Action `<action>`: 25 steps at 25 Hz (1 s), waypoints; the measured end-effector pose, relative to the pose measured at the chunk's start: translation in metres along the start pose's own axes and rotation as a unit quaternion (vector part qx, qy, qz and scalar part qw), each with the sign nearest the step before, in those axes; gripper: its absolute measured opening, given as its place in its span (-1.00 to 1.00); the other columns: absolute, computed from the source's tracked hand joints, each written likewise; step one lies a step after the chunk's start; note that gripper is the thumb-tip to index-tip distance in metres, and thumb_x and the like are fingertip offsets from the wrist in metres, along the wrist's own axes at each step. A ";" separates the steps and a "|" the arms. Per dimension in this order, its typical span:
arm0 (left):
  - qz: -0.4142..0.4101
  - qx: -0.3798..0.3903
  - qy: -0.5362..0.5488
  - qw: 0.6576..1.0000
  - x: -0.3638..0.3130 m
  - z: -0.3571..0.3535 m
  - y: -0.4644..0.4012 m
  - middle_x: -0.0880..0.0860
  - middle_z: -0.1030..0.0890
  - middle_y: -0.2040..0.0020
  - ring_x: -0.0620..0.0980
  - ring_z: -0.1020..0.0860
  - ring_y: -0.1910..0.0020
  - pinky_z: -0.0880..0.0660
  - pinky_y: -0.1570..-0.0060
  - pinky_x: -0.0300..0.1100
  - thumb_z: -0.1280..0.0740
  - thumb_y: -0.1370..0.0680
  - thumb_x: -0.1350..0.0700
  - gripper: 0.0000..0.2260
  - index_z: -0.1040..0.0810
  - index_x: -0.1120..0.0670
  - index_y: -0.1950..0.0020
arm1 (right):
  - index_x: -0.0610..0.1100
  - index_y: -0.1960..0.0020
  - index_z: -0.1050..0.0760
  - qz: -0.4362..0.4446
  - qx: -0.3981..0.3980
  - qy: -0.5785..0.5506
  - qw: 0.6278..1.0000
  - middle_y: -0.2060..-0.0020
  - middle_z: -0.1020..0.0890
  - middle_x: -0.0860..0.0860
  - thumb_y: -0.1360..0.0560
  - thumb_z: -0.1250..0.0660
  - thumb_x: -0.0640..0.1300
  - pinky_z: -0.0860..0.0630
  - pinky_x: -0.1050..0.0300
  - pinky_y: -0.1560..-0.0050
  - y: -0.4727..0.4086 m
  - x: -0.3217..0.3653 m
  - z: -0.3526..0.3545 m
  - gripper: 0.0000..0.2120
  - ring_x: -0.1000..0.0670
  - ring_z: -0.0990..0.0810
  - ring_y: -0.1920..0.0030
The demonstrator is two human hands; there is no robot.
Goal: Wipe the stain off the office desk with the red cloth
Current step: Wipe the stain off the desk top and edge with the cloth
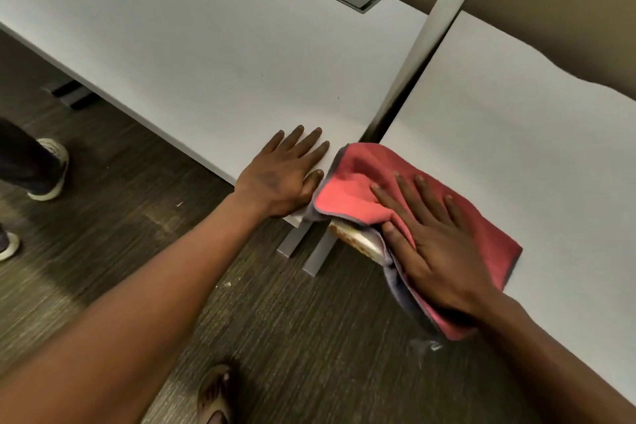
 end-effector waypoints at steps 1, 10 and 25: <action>0.001 -0.005 0.007 1.000 0.000 0.000 -0.001 -0.03 0.08 -0.67 0.03 0.11 -0.65 0.11 -0.61 0.03 0.12 -0.65 -0.20 -0.44 0.03 -0.11 -0.65 | 0.39 -0.63 0.22 -0.005 -0.001 0.000 1.000 -0.66 0.19 0.30 -0.68 0.22 0.34 0.17 -0.16 -0.63 -0.012 -0.005 0.003 -0.47 0.13 0.24 -0.67; 0.048 0.004 0.031 0.998 -0.012 0.001 -0.016 0.02 0.10 -0.68 0.02 0.19 -0.64 0.14 -0.61 0.07 0.10 -0.60 -0.19 -0.39 0.02 -0.08 -0.65 | 0.26 -0.68 0.08 -0.087 -0.017 -0.010 0.996 -0.70 0.11 0.10 -0.72 0.17 0.23 0.13 -0.34 -0.63 -0.118 -0.021 0.016 -0.47 -0.08 0.15 -0.69; 0.006 -0.031 -0.003 1.000 -0.013 -0.001 -0.015 -0.04 0.07 -0.67 -0.03 0.28 -0.63 0.18 -0.61 0.04 0.17 -0.65 -0.23 -0.42 0.00 -0.07 -0.65 | 0.23 -0.68 0.07 -0.187 -0.066 -0.013 0.980 -0.70 -0.04 0.08 -0.72 0.14 0.20 0.01 -0.31 -0.62 -0.119 -0.065 0.028 -0.46 -0.11 -0.02 -0.68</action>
Point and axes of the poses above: each hand's wrist, its own y-axis away from the middle knuckle, its own z-axis out of the back of the hand, x = y × z, the point moved 2 cm from there along -y, towards the middle knuckle
